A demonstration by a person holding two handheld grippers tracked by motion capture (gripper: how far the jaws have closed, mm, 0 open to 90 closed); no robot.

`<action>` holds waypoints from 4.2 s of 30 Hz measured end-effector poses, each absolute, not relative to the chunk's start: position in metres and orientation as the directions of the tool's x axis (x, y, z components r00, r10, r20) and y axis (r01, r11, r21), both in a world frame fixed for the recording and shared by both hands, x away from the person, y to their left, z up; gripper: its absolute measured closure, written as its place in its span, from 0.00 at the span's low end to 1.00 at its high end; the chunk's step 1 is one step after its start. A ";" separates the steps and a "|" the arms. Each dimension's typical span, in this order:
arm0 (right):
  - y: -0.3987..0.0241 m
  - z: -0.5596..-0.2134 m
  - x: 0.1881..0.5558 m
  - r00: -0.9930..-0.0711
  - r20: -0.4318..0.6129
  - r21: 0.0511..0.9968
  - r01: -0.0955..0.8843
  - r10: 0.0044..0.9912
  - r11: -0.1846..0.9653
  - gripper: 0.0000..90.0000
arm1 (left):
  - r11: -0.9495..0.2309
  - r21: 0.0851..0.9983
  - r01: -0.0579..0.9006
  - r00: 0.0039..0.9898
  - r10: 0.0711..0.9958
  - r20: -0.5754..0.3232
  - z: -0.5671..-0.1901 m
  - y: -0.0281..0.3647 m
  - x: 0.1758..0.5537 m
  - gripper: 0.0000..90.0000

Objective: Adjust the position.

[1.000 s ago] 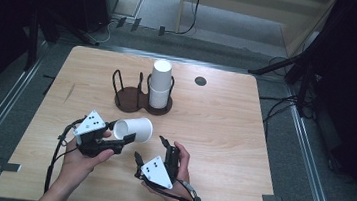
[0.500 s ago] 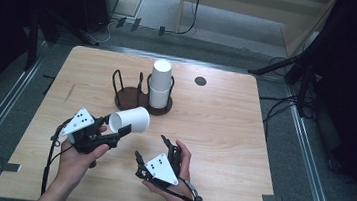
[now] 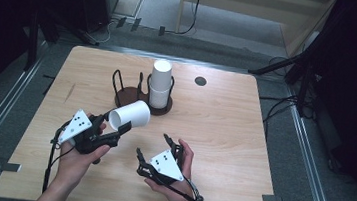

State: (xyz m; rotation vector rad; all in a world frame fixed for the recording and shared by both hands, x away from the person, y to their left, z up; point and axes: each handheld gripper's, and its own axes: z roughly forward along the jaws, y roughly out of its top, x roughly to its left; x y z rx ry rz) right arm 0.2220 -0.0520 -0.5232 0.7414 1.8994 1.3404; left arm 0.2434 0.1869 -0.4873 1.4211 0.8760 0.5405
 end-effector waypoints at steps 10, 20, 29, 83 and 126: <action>-0.057 -0.516 0.225 -0.629 -0.081 0.971 0.124 0.773 0.203 0.16 | 0.117 0.985 0.126 0.585 0.793 -0.169 -0.491 0.185 0.244 0.38; -0.061 -0.499 0.225 -0.600 0.049 0.978 0.191 0.799 0.084 0.20 | 0.128 0.987 0.098 0.573 0.803 -0.161 -0.493 0.185 0.245 0.38; -0.056 -0.482 0.227 -0.528 0.204 0.954 0.295 0.824 -0.047 0.13 | 0.132 0.988 0.085 0.568 0.808 -0.157 -0.497 0.182 0.245 0.38; -0.045 -0.486 0.270 0.055 0.989 0.055 0.725 0.138 -0.687 0.03 | 0.102 0.993 0.056 0.599 0.793 -0.115 -0.504 0.166 0.242 0.38; -0.043 -0.499 0.291 0.182 0.983 -0.127 0.733 0.013 -0.668 0.10 | 0.069 0.997 0.040 0.652 0.754 -0.079 -0.507 0.154 0.238 0.38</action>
